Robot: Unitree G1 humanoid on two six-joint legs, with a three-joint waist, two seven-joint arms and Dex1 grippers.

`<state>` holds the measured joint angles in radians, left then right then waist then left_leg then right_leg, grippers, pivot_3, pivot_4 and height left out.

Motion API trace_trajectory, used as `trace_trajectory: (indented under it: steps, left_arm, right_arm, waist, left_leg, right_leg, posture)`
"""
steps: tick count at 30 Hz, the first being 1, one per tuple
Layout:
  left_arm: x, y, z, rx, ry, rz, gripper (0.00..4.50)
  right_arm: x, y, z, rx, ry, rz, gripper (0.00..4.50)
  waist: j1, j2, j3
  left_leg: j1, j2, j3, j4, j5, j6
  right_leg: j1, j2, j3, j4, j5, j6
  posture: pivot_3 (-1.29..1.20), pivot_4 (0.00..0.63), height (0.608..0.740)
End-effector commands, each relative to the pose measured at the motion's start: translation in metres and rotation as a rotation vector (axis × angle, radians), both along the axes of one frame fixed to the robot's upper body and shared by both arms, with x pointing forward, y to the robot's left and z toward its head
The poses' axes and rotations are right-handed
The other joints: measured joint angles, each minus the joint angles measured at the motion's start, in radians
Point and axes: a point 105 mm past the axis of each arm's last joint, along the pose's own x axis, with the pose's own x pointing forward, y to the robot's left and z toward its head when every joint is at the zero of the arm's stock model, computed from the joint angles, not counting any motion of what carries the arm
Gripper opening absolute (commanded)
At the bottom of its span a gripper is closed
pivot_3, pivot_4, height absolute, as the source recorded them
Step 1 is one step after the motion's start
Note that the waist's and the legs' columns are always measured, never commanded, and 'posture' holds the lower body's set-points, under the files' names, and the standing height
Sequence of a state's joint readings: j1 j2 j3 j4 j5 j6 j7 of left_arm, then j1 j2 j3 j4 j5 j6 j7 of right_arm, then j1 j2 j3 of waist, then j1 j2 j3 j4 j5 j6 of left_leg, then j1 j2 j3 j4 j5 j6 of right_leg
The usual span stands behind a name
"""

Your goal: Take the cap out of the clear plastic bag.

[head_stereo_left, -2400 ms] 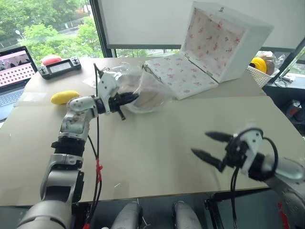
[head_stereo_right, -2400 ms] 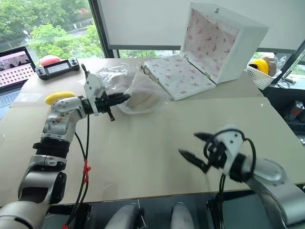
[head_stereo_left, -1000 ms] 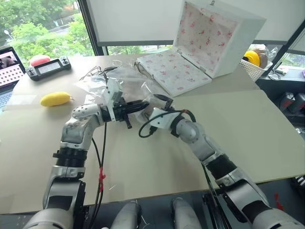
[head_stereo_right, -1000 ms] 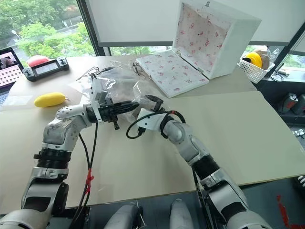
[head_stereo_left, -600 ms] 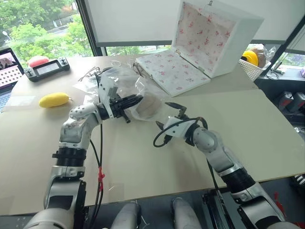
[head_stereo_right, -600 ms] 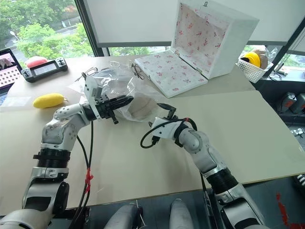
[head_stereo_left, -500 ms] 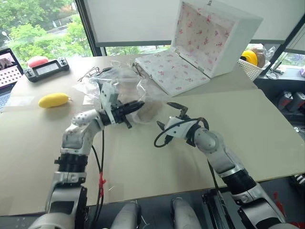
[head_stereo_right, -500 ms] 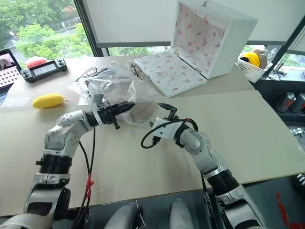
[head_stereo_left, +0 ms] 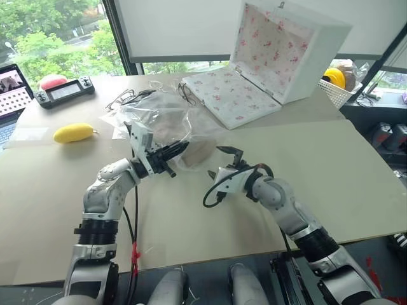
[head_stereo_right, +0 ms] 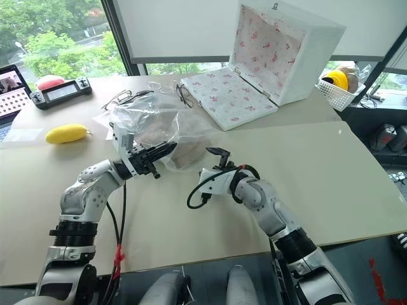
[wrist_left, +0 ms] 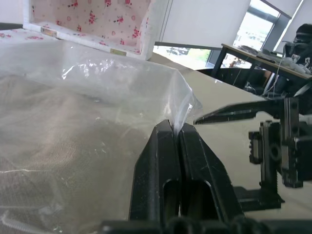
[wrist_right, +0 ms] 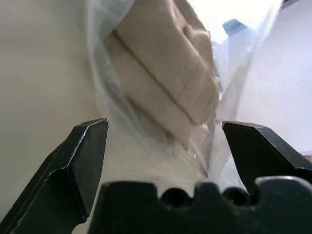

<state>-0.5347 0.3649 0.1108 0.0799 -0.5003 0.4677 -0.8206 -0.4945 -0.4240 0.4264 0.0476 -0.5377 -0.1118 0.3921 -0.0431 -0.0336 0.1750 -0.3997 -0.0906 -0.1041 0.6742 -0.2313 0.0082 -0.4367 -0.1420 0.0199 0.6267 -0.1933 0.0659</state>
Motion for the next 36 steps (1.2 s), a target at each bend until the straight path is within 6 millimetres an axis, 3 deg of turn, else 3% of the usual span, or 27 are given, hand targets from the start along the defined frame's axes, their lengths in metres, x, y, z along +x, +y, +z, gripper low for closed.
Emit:
trace_trajectory:
  steps: [1, 7, 10, 15, 19, 29, 36]
  left_arm:
    - [-0.003, -0.005, 0.014, -0.008, -0.053, -0.026, 0.07]
    - [-0.009, -0.012, 0.006, 0.012, -0.039, -0.052, 0.07]
    - [-0.009, -0.011, 0.005, 0.016, -0.036, -0.047, 0.07]
    - [-0.007, -0.011, 0.005, 0.020, -0.037, -0.043, 0.07]
    - [-0.007, -0.013, 0.003, 0.020, -0.032, -0.049, 0.07]
    - [-0.005, -0.015, 0.004, 0.031, -0.030, -0.059, 0.07]
    - [-0.004, -0.016, 0.004, 0.040, -0.031, -0.066, 0.07]
  right_arm:
    - [-0.001, 0.016, 0.006, -0.009, -0.044, 0.055, 4.50]
    - [0.011, 0.025, 0.020, -0.012, -0.088, 0.072, 4.50]
    - [0.007, 0.022, 0.029, -0.025, -0.089, 0.111, 4.50]
    - [-0.003, 0.004, 0.035, -0.095, -0.055, 0.156, 4.50]
    - [-0.008, -0.007, 0.026, -0.170, -0.012, 0.178, 4.50]
    - [0.022, -0.014, 0.042, -0.039, -0.057, 0.034, 4.50]
    - [0.025, -0.011, 0.049, 0.023, -0.073, 0.000, 4.50]
  waist:
    - [-0.001, 0.000, 0.000]
    - [0.000, 0.000, 0.000]
    - [0.002, 0.000, 0.000]
    - [0.004, 0.000, 0.000]
    - [0.002, 0.000, 0.000]
    - [0.003, 0.000, 0.000]
    - [0.003, 0.000, 0.000]
  left_leg:
    - [0.000, 0.000, 0.000, 0.000, 0.000, 0.000]
    - [0.000, 0.000, 0.000, 0.000, 0.000, 0.000]
    - [0.000, 0.000, 0.000, 0.000, 0.000, 0.000]
    - [-0.001, 0.000, 0.000, 0.000, 0.000, 0.000]
    - [0.000, 0.000, 0.000, 0.000, 0.000, 0.000]
    - [0.001, 0.000, 0.001, 0.000, 0.000, 0.000]
    - [0.000, 0.000, 0.001, 0.000, 0.000, 0.000]
  right_leg:
    - [0.000, 0.000, 0.000, 0.000, 0.000, 0.000]
    - [0.000, 0.000, 0.000, 0.000, 0.000, 0.000]
    - [0.000, 0.000, 0.000, 0.000, 0.000, 0.000]
    - [0.000, 0.000, 0.000, -0.001, 0.000, 0.000]
    - [0.000, 0.000, 0.000, -0.001, 0.000, 0.000]
    - [0.001, 0.001, 0.001, -0.001, 0.001, -0.001]
    - [0.000, 0.001, 0.001, -0.001, 0.001, -0.001]
  posture:
    - [0.00, 0.150, 0.740]
    - [0.00, 0.150, 0.740]
    - [0.00, 0.150, 0.740]
    - [0.00, 0.150, 0.740]
    - [0.00, 0.150, 0.740]
    - [0.00, 0.150, 0.740]
    - [0.00, 0.150, 0.740]
